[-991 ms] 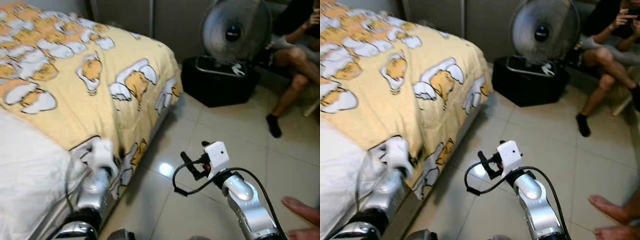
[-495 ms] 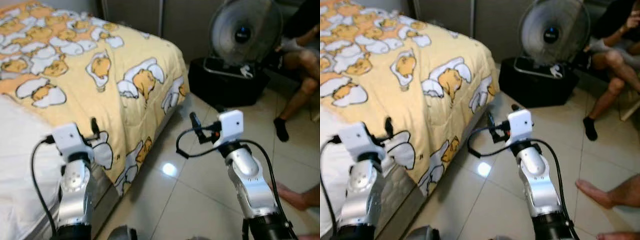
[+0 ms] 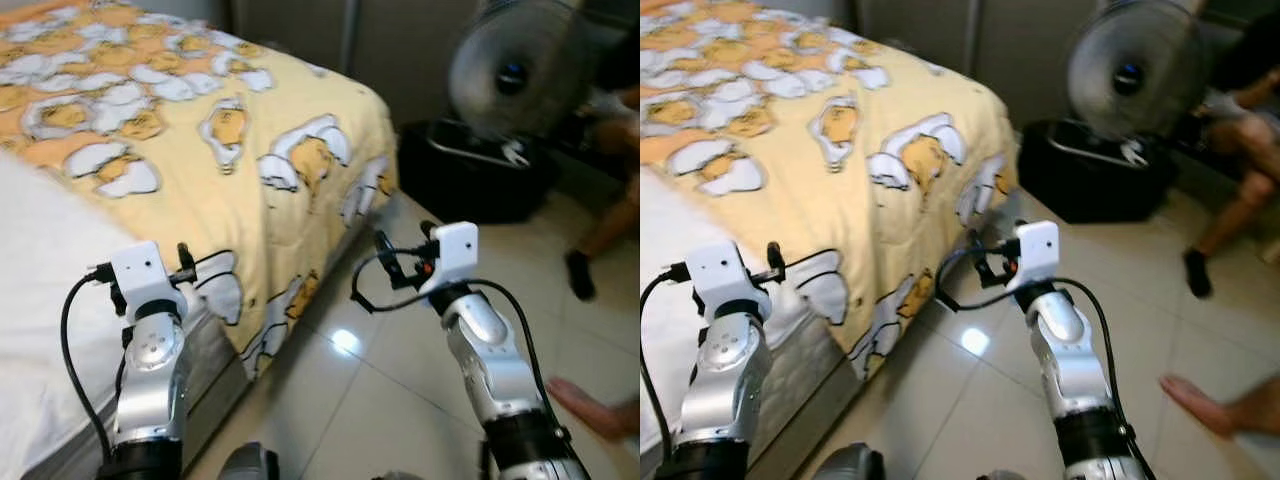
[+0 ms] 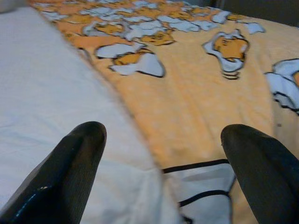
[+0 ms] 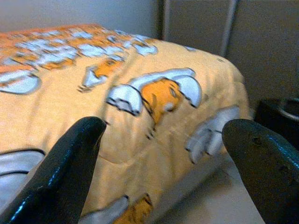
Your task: Clean up the room
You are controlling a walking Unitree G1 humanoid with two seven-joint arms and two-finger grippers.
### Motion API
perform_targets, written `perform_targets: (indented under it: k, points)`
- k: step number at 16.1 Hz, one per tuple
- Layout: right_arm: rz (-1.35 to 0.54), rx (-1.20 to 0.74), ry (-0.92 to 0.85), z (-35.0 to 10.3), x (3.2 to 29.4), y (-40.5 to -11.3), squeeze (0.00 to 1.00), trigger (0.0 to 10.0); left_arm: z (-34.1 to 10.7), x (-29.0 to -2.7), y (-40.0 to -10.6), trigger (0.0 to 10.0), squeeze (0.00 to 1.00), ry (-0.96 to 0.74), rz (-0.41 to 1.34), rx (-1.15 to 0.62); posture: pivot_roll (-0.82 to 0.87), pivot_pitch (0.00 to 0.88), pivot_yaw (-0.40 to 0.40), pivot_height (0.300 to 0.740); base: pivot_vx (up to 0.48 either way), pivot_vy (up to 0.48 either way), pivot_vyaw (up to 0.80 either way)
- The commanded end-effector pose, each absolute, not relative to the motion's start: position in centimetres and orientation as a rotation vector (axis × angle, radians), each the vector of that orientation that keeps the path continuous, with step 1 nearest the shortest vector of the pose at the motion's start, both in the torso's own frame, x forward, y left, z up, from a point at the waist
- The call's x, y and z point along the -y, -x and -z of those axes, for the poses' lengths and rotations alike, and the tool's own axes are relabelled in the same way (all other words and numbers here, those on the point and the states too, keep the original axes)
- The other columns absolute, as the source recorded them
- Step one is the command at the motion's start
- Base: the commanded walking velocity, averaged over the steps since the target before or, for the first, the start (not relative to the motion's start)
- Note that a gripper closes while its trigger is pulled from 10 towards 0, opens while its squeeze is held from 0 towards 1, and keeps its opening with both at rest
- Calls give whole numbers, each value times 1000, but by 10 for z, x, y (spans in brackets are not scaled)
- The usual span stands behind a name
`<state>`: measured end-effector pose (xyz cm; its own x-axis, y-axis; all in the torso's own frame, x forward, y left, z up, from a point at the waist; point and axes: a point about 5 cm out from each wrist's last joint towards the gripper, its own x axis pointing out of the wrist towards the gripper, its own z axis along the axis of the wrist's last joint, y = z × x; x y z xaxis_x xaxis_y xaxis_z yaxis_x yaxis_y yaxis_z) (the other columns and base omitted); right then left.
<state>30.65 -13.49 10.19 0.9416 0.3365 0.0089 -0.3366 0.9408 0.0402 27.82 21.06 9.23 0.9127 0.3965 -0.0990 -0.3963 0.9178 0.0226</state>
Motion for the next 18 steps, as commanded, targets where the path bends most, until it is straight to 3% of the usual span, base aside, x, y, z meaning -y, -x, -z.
perform_targets:
  k: [1, 5, 11, 14, 18]
  points:
    - [-337, -19, -45, -98, 138, -307, 20, 10000, -98, -207, -281, 10000, 0, 3, -381, -83, -49, 0, -19, 698, 0, 0, 619]
    - [-348, -35, -55, -91, 133, -309, 20, 10000, -102, -193, -282, 10000, 0, 22, -269, -68, -34, 0, -15, 698, 0, 0, 606]
    - [-367, -45, -55, -85, 129, -308, 24, 10000, -107, -185, -282, 10000, 0, 15, -200, -49, -24, 0, -15, 698, 0, -472, 597]
    - [-307, -30, -91, -85, 142, -303, 12, 10000, -95, -192, -274, 10000, 0, 36, -221, -85, -32, 0, -19, 698, 0, -480, 587]
    - [-280, -22, -57, -83, 145, -301, 20, 10000, -92, -179, -275, 10000, 0, 61, -159, -86, -53, 0, -17, 698, 0, -480, 586]
